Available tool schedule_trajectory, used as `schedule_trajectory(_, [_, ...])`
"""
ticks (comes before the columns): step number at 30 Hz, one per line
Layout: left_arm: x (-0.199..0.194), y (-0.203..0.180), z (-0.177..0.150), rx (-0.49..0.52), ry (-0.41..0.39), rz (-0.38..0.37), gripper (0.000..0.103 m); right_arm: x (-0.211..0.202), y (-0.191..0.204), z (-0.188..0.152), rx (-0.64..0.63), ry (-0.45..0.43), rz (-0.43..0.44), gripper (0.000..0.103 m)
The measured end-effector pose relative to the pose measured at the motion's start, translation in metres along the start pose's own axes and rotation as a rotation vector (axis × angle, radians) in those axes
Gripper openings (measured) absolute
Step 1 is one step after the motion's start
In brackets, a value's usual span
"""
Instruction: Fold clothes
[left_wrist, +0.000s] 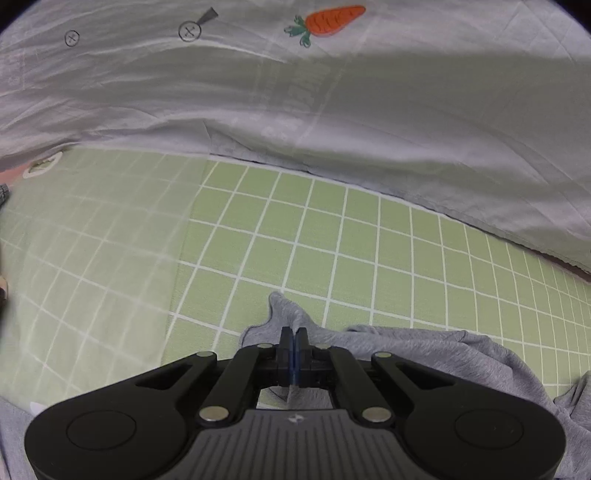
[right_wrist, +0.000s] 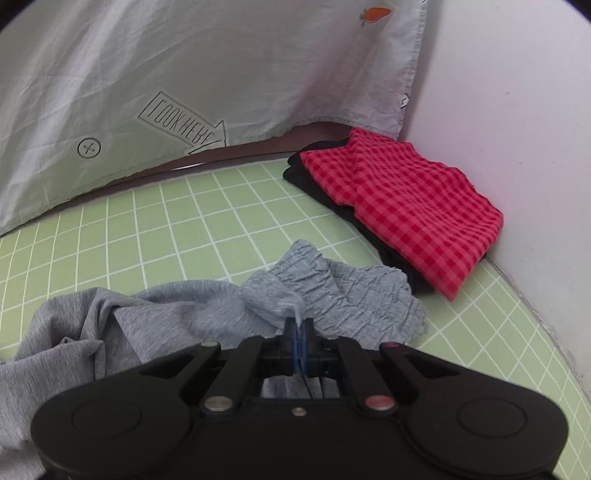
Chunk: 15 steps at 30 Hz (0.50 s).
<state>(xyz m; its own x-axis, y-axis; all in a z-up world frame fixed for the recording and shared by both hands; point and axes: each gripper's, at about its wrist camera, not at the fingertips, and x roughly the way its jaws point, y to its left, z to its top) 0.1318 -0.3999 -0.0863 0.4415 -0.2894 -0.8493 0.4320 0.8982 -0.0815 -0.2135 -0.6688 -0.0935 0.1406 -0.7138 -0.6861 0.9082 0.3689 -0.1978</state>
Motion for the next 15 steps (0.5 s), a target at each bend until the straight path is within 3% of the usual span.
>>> schedule_trajectory(5, [-0.083,0.031,-0.013,-0.032,-0.156,-0.003,0.000,-0.044,-0.055,-0.004,0.062,-0.103,-0.063,0.002])
schedule_trajectory(10, [-0.167,0.068,-0.048,-0.056,-0.288,0.038,0.000,-0.078,-0.130,-0.028,0.157,-0.122,-0.139,0.001])
schedule_trajectory(15, [-0.217,0.123,-0.110,-0.133,-0.282,0.120,0.000,-0.095,-0.180,-0.072,0.218,-0.079,-0.187,0.000])
